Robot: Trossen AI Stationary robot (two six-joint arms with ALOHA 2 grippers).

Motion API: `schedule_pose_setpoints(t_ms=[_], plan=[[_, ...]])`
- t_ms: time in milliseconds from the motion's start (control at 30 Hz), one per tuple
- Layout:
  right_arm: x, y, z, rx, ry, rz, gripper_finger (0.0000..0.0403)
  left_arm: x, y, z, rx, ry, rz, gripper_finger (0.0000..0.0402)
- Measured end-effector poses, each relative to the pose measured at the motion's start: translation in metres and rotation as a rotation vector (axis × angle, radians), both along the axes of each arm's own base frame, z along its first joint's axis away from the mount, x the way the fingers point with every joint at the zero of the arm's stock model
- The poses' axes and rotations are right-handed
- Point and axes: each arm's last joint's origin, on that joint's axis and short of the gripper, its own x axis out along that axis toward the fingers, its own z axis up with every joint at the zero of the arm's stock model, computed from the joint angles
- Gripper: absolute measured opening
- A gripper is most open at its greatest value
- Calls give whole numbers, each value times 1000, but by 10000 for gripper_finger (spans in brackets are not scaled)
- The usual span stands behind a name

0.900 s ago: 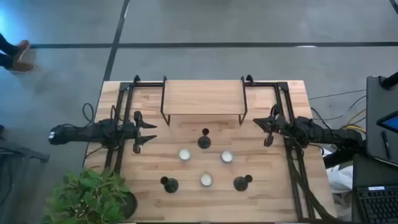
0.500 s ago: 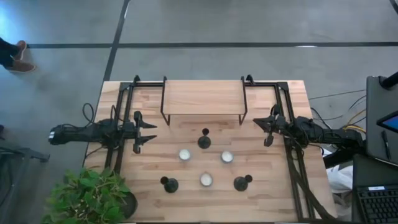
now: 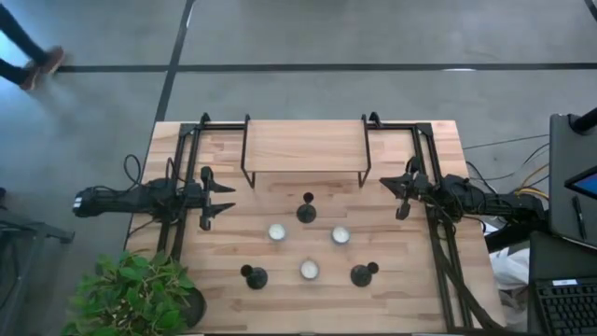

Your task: Pick & Place candle stick holders

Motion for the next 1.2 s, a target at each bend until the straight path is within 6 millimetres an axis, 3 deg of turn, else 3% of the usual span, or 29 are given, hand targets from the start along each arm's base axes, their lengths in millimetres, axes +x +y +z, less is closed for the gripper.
schedule_pose_setpoints(t_ms=[367,600,900,1067,1200], plan=[[0,0,0,-11,3,-5,9,0,0,0,0,0,0,202],[-2,-4,2,-354,116,-158,9,0,0,0,0,0,0,202],[-2,-5,5,-500,150,-200,9,0,0,0,0,0,-1,202],[-4,-3,18,-343,-66,-164,9,0,0,0,0,0,-1,202],[-12,-1,42,-131,-418,-82,9,0,0,0,0,-1,0,202]])
